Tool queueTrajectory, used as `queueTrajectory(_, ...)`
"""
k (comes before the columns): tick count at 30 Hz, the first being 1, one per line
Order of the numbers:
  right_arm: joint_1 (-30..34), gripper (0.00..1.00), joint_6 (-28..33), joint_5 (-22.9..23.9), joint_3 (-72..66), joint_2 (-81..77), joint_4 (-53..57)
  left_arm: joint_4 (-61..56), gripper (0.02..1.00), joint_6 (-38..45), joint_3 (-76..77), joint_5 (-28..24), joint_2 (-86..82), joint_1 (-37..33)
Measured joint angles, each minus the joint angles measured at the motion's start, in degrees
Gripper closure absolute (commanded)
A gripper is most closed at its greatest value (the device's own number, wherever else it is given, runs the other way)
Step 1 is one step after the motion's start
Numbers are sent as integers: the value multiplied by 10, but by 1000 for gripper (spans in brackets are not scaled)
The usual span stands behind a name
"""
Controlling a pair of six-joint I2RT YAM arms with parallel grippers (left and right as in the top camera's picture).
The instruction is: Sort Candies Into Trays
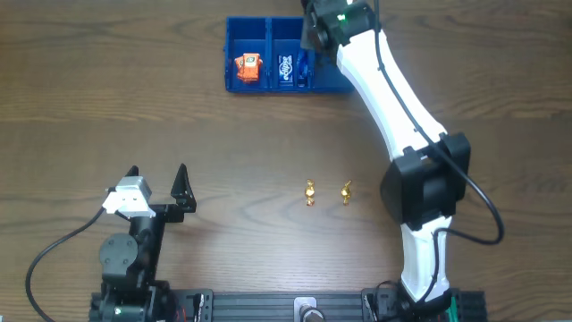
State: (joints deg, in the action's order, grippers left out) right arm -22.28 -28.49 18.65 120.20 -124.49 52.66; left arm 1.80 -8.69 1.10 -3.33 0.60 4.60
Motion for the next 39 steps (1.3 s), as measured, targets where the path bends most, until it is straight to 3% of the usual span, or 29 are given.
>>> queueTrajectory(6,19,792,11,-2,0,-64,-21,0,23,0,0,0,0,0)
queueTrajectory(7,19,748,12,-3,-1,-71,-24,0,20,0,0,0,0,0)
queueTrajectory(10,19,494,19,-4,-1,-73,-28,0,20,0,0,0,0,0)
queueTrajectory(13,19,443,20,-5,-2,-73,-26,0,20,0,0,0,0,0)
queueTrajectory(20,-32,439,25,-7,-12,9,81,0,20,0,0,0,0,0)
queueTrajectory(24,-81,441,13,-23,-175,138,25,0,20,0,0,0,0,0)
queueTrajectory(30,-164,441,-87,-77,-472,246,-20,0,20,0,0,0,0,0)
queueTrajectory(39,-200,443,-158,-141,-596,249,-82,0,20,0,0,0,0,0)
